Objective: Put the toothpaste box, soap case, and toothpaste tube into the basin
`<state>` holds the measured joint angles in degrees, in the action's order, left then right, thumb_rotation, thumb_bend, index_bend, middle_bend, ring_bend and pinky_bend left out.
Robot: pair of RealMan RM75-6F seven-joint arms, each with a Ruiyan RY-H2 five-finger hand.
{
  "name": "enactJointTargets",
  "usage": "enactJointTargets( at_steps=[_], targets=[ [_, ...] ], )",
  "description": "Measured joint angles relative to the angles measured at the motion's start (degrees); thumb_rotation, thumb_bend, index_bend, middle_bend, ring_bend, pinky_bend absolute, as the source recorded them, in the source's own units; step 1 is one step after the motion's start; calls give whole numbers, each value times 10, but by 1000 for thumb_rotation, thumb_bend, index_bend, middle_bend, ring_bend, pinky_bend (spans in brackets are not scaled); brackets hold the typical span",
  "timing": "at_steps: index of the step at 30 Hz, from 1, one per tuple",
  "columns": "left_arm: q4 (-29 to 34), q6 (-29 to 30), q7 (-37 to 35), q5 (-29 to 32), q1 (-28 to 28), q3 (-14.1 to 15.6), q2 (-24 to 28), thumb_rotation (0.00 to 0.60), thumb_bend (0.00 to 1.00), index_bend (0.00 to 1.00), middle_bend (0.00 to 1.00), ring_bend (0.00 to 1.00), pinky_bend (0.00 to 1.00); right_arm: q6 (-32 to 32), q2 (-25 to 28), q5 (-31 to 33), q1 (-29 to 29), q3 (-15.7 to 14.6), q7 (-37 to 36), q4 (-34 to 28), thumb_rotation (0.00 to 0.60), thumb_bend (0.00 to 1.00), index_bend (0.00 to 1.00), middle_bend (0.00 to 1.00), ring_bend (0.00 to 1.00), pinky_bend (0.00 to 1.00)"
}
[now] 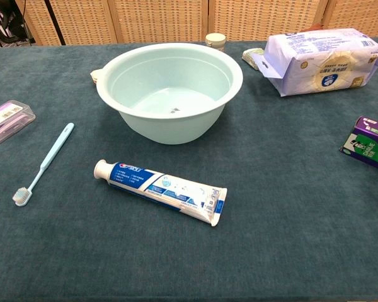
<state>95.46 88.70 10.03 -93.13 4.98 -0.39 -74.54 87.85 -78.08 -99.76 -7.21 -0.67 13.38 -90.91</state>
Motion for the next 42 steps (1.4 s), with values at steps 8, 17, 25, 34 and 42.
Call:
enactJointTargets(
  at_steps=[8,17,25,34,42],
  targets=[
    [15,-6,13,1,0,4,13,600,246,0,0,0,8,-2,6,0,1,-2,-2,-2,600,156,135,0,0,181],
    [25,-16,25,7,1,6,21,600,246,0,0,0,0,-5,9,-2,0,-4,1,-6,600,144,0,0,0,181],
    [27,-17,22,11,1,6,23,600,245,0,0,0,0,-12,12,3,-1,-3,1,-10,600,144,0,0,0,181],
    [27,-24,22,12,3,7,22,600,246,0,0,0,0,-65,36,55,-27,24,23,-40,600,142,0,0,0,181],
    [27,-27,19,12,3,9,23,600,246,0,0,0,0,-114,72,112,-59,63,102,-99,600,134,0,0,0,181]
  ],
)
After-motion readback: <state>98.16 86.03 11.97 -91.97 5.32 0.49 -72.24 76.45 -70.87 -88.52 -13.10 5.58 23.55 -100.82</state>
